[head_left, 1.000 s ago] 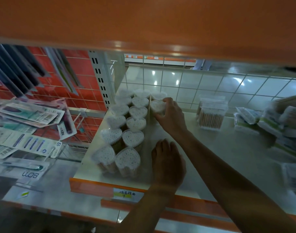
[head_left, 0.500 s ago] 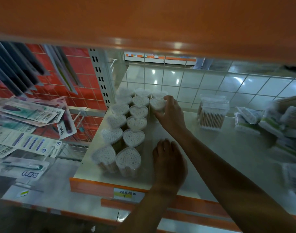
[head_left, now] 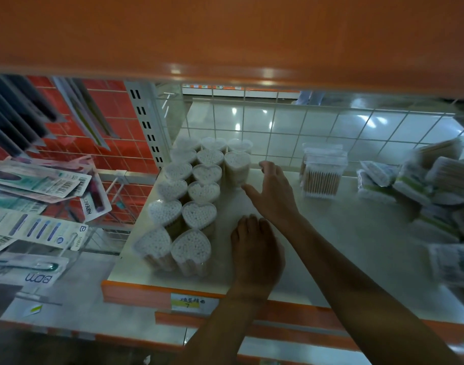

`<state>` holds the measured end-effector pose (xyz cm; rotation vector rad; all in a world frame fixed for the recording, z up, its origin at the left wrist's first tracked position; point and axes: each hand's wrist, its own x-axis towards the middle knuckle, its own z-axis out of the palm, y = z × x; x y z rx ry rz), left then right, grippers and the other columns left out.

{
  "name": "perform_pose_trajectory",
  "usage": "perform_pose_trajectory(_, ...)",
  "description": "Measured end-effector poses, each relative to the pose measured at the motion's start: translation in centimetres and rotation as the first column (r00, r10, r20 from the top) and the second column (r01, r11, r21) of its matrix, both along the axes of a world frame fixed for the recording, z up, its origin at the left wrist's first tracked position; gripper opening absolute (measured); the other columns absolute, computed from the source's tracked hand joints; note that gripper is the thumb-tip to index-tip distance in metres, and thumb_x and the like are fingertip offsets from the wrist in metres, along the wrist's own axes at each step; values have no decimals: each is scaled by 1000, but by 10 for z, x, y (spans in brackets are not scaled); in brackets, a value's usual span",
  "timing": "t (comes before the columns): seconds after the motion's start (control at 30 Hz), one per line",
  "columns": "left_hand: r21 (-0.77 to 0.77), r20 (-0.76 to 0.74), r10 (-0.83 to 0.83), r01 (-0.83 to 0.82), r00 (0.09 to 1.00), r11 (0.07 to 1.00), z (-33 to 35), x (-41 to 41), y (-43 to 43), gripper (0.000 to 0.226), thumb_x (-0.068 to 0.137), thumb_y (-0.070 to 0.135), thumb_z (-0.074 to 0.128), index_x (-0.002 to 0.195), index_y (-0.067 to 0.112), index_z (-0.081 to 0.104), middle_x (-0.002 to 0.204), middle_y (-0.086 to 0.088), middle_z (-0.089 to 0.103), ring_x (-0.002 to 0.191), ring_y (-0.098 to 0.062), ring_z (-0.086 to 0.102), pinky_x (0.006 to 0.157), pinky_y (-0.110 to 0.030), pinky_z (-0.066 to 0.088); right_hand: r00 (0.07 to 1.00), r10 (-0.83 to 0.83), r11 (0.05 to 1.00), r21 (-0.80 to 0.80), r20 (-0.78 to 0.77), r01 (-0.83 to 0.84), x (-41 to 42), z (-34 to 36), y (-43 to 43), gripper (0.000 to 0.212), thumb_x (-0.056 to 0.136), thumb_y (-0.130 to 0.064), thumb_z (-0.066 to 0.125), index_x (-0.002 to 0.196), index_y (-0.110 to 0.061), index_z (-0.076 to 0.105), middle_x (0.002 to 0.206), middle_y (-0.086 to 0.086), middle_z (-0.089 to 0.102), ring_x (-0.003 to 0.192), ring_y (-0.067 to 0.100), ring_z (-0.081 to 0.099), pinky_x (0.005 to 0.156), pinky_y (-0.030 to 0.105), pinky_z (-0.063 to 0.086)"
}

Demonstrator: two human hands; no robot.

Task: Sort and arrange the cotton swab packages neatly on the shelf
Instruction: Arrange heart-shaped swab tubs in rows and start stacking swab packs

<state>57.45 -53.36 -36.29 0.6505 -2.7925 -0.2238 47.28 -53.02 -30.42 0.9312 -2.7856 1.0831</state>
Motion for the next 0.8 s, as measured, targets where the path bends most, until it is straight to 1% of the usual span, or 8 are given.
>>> perform_pose_trajectory(0.07,-7,-12,-2,1,1000,1000,0,0,0,38,66,26,73,98,5,67,100,-14,66,96,-31,63,79,-39,53,1000,2,998,62,-8,-1,2,-1,12,61,87,-36,63,135,-6,39,132,13,47,120,24,45,92,23,33)
perform_pose_trajectory(0.17,-7,-39,-2,2,999,1000,2,-1,-1,36,63,21,75,94,5,68,99,-14,66,96,-32,63,78,-40,53,1000,2,990,142,-9,0,4,-3,31,59,89,-38,59,137,-9,41,135,11,48,124,24,42,100,29,34)
perform_pose_trajectory(0.27,-12,-27,19,-19,999,1000,6,-5,-1,28,60,19,75,85,9,66,90,-10,64,89,-30,61,71,-37,51,1000,-5,978,210,-16,8,5,-5,51,57,88,-39,58,135,-11,43,134,10,49,124,25,43,103,33,34)
perform_pose_trajectory(0.37,-4,-12,41,-41,999,999,9,-10,4,25,58,19,77,79,11,64,84,-9,63,84,-30,61,65,-36,51,1000,-24,972,235,2,23,7,-3,71,53,88,-37,59,133,-11,46,132,10,50,124,24,42,102,32,34)
perform_pose_trajectory(0.47,1,-16,22,-22,1000,1000,12,-16,14,24,60,17,75,81,12,64,84,-8,63,84,-29,60,65,-36,50,999,-50,966,254,-9,50,8,-2,92,51,87,-35,61,130,-12,48,131,8,49,122,24,42,100,32,35)
perform_pose_trajectory(0.6,9,-36,-54,54,998,999,17,-26,33,27,60,19,75,84,13,63,86,-7,63,85,-28,60,66,-35,50,996,-75,948,308,-46,86,7,-1,119,48,85,-33,62,128,-13,51,130,7,51,120,26,43,101,33,35)
perform_pose_trajectory(0.8,43,-43,-172,174,984,984,17,-41,66,32,66,19,70,98,14,63,94,-6,63,93,-29,59,71,-39,51,991,-106,927,352,-81,128,8,3,162,49,83,-26,62,129,-15,50,128,6,51,118,25,43,99,32,38)
